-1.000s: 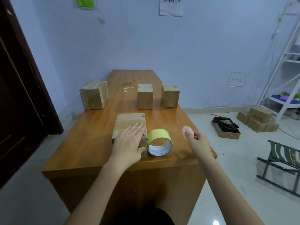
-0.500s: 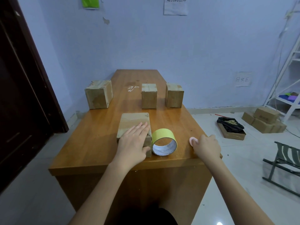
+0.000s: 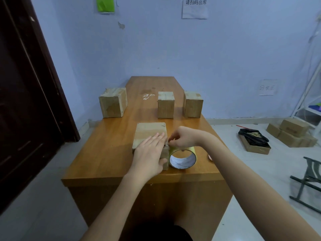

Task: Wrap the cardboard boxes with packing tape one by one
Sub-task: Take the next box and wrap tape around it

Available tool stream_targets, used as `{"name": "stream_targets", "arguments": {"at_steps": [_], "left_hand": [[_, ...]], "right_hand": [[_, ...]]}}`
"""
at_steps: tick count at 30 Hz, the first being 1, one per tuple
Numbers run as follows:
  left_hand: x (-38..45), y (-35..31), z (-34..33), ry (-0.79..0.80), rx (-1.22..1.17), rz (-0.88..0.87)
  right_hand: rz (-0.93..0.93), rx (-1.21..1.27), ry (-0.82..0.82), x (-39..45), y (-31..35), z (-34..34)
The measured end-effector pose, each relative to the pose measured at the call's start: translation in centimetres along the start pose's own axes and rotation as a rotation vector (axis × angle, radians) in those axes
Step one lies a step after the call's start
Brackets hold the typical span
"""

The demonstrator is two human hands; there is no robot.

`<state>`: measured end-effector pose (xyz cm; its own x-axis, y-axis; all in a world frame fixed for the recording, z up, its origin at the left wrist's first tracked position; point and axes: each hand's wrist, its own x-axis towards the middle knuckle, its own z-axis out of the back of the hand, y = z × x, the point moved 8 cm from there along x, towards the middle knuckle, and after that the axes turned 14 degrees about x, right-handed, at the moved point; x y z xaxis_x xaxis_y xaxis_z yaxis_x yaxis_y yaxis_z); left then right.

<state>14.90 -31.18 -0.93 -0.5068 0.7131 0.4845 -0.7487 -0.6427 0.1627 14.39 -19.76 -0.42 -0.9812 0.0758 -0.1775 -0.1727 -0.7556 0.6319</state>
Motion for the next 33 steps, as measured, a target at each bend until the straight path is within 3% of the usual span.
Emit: {"name": "stream_targets", "arguments": {"at_steps": [14, 22, 28, 33], "left_hand": [[0.2, 0.2, -0.1, 0.012, -0.013, 0.040], [0.1, 0.1, -0.1, 0.005, -0.015, 0.012], [0.1, 0.1, 0.0, 0.001, -0.025, 0.014], [0.1, 0.0, 0.1, 0.003, -0.026, -0.002]], "right_hand": [[-0.086, -0.072, 0.011, 0.5, 0.0, 0.1], [-0.087, 0.209, 0.047, -0.5, -2.2, 0.0], [-0.026, 0.375, -0.056, -1.7, -2.9, -0.4], [0.000, 0.338, -0.149, -2.4, -2.5, -0.3]]}}
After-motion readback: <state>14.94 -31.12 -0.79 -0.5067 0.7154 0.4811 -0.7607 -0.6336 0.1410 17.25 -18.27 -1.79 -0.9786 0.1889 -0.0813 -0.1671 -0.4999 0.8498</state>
